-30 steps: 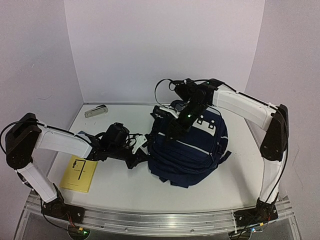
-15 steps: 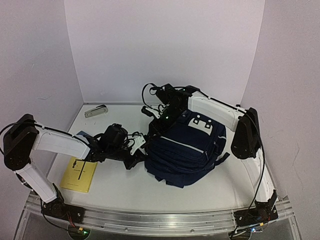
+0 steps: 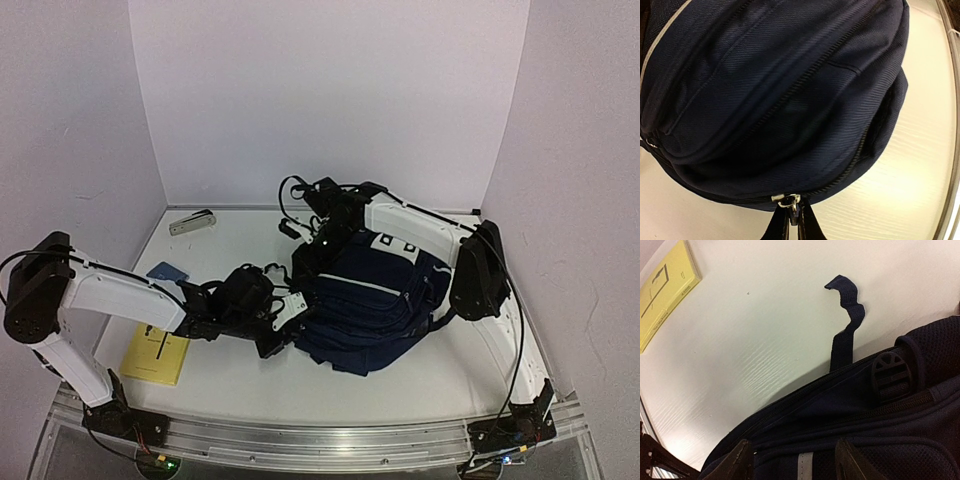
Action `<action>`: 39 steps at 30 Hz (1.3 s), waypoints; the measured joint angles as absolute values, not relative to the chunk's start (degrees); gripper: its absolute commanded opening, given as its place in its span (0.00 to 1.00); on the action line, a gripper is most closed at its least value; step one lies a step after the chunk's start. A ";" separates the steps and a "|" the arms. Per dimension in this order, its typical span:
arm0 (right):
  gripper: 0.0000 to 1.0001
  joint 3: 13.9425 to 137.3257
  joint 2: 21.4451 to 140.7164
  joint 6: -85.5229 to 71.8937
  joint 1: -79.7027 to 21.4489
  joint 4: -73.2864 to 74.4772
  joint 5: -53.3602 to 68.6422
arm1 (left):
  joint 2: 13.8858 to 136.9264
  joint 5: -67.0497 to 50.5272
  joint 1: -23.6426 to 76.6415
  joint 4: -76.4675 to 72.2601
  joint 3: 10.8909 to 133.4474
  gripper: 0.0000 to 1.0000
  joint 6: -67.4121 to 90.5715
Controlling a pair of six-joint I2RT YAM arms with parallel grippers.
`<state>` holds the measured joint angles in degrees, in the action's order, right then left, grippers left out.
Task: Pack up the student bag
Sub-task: Zip the student bag at the center of the board.
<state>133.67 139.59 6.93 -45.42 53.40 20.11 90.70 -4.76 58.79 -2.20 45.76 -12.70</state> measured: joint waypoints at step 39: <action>0.47 114.85 127.11 2.96 -38.29 51.24 39.73 | 90.05 -7.44 47.14 2.39 48.97 0.03 -9.44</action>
<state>114.85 127.11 2.96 -38.29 51.24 39.73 90.05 -7.44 47.14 2.39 48.97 -9.44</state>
